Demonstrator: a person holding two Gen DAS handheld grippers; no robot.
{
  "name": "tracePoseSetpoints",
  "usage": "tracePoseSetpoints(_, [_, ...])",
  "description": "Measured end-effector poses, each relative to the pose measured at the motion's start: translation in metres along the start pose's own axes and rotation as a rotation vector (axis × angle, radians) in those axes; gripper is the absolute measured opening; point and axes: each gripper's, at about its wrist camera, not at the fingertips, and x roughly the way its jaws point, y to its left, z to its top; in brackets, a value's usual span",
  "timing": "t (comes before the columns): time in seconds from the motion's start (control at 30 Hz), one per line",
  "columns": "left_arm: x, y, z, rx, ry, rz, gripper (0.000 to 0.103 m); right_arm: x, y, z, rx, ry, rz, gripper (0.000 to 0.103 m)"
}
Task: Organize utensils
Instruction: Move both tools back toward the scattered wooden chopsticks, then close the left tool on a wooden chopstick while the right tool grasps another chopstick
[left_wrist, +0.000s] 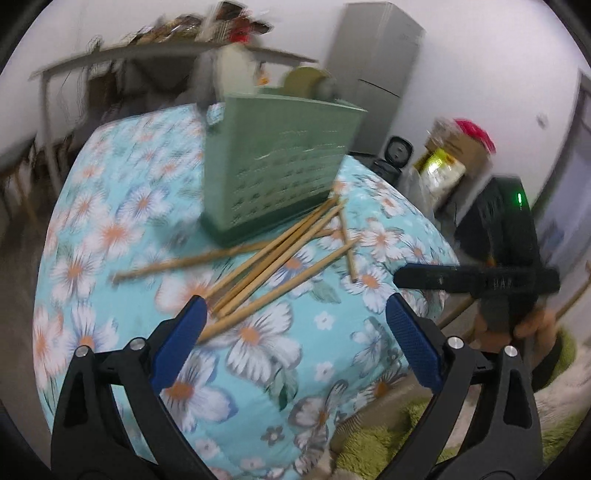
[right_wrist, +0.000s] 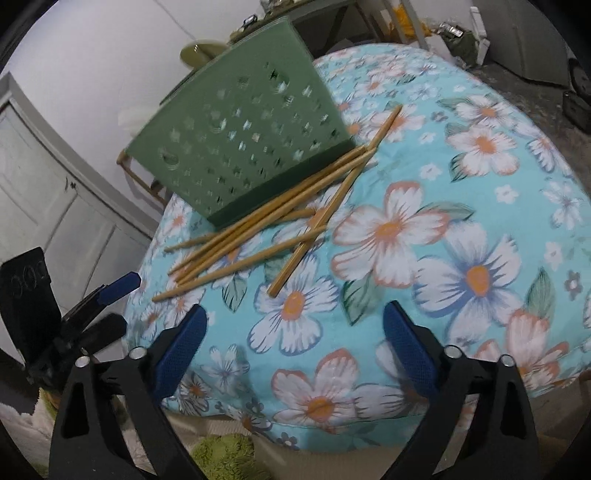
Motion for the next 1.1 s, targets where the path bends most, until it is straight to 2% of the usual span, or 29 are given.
tracePoseSetpoints(0.07, [0.008, -0.012, 0.008, 0.067, 0.004, 0.000, 0.079, -0.009, -0.004, 0.003, 0.010, -0.032, -0.003, 0.084])
tracePoseSetpoints(0.23, [0.035, -0.037, 0.023, 0.235, 0.031, 0.030, 0.062, -0.025, -0.014, 0.011, 0.027, -0.085, -0.012, 0.075])
tracePoseSetpoints(0.37, [0.059, -0.057, 0.029, 0.368, 0.068, 0.062, 0.047, -0.026, -0.018, 0.014, 0.043, -0.099, -0.015, 0.074])
tracePoseSetpoints(0.57, [0.089, -0.065, 0.029, 0.466, 0.165, 0.081, 0.027, -0.024, -0.025, 0.016, 0.048, -0.093, -0.011, 0.074])
tracePoseSetpoints(0.7, [0.102, -0.063, 0.031, 0.484, 0.194, 0.092, 0.026, -0.019, -0.030, 0.016, 0.057, -0.084, -0.005, 0.073])
tracePoseSetpoints(0.97, [0.129, -0.069, 0.039, 0.508, 0.240, 0.061, 0.025, -0.012, -0.041, 0.019, 0.084, -0.072, 0.003, 0.065])
tracePoseSetpoints(1.1, [0.138, -0.068, 0.044, 0.485, 0.250, 0.042, 0.023, -0.013, -0.045, 0.018, 0.098, -0.072, 0.007, 0.061])
